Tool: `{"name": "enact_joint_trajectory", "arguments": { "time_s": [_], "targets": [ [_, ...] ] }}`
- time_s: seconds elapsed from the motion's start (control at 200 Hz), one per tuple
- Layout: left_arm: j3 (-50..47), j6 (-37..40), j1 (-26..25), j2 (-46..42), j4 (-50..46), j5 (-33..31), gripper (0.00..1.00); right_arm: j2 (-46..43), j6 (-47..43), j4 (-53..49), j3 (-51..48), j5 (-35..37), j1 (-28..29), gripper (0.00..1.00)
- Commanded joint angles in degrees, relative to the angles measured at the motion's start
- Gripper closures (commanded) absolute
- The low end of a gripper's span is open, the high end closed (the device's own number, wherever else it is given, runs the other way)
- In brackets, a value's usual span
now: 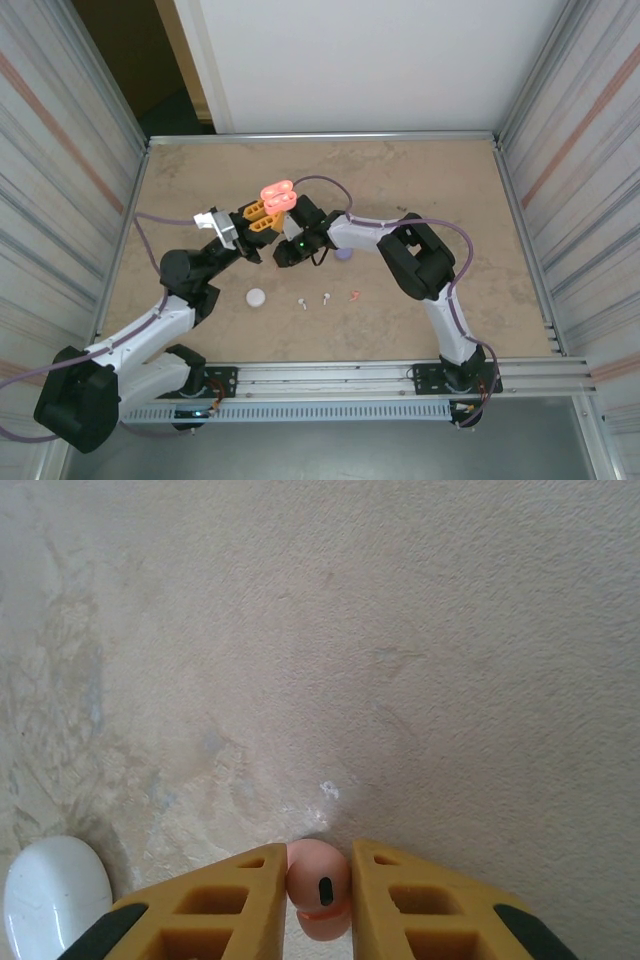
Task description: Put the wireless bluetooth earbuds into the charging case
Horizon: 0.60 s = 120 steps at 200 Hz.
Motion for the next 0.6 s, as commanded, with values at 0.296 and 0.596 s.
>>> {"name": "enact_joint_trajectory", "arguments": {
  "time_s": [0.296, 0.596],
  "targets": [
    [0.0, 1.28, -0.12, -0.84, 1.12, -0.27, 1.0, -2.8, -0.99, 0.03, -2.14, 1.22, 0.87, 0.84],
    [-0.01, 1.43, -0.2, -0.91, 0.84, -0.39, 1.0, -10.42, -1.46, 1.57, -7.57, 3.45, -0.24, 0.84]
  ]
}}
